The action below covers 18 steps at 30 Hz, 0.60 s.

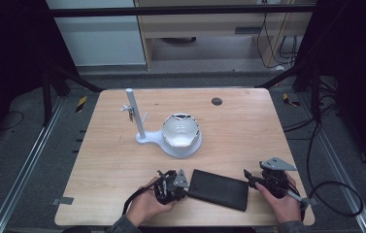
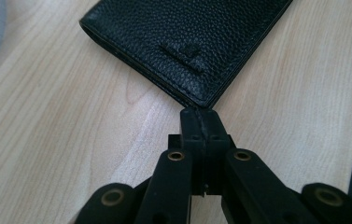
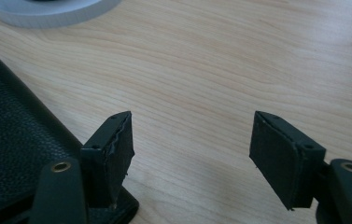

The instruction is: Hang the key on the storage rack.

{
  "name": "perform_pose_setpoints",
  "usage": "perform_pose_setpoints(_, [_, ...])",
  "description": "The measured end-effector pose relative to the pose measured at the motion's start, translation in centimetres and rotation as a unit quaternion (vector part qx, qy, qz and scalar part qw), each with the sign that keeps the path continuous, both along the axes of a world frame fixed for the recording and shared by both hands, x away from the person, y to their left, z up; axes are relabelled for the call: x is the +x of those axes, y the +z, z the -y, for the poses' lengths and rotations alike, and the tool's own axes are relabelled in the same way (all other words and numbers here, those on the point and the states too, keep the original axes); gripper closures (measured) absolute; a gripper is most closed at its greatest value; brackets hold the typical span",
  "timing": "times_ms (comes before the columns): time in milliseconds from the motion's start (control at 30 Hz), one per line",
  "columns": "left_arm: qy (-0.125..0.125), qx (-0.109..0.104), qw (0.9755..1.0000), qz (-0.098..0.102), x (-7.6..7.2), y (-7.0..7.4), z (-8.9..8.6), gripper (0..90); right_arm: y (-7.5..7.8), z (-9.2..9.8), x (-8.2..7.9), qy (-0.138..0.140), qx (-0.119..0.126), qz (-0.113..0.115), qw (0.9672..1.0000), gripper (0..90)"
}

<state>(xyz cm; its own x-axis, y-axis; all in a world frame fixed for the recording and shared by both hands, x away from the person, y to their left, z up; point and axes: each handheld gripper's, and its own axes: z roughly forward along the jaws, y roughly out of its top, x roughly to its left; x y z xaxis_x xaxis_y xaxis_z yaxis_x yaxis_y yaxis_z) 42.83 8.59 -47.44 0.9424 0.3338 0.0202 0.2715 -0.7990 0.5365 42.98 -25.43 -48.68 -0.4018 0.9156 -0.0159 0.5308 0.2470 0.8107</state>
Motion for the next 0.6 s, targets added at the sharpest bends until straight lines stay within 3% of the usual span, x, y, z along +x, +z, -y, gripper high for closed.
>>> perform_pose_setpoints(100, [0.010, -0.026, 0.9996, 0.000, 0.1, 0.5, -0.3, 90.0, 0.4, -0.4, -0.3, 0.013, 0.003, 0.006, 0.9999, 29.2])
perform_pose_setpoints(200, [0.018, -0.038, 0.9991, -0.001, 0.3, 0.7, -0.4, 90.0, 0.7, -0.8, -0.6, 0.025, 0.009, 0.007, 0.9996, 27.2])
perform_pose_setpoints(333, [0.032, -0.078, 0.9964, -0.007, 0.8, 1.3, -0.4, 90.0, 1.3, -2.5, -1.6, 0.074, 0.013, 0.005, 0.9972, 19.2])
perform_pose_setpoints(400, [0.034, -0.083, 0.9959, -0.007, 0.9, 1.4, -0.4, 90.0, 1.4, -2.9, -1.8, 0.083, 0.015, 0.004, 0.9964, 17.4])
perform_pose_setpoints(433, [0.034, -0.083, 0.9959, -0.005, 1.0, 1.5, -0.3, 90.0, 1.8, -3.7, -2.3, 0.106, 0.011, 0.000, 0.9943, 13.8])
perform_pose_setpoints(500, [0.036, -0.087, 0.9955, 0.000, 1.2, 1.8, -0.1, 90.0, 2.2, -4.5, -2.8, 0.122, 0.005, 0.003, 0.9925, 12.1])
perform_pose_setpoints(600, [0.038, -0.093, 0.9949, 0.000, 1.5, 2.1, -0.1, 90.0, 2.6, -5.1, -3.2, 0.134, 0.003, 0.003, 0.9910, 10.4])
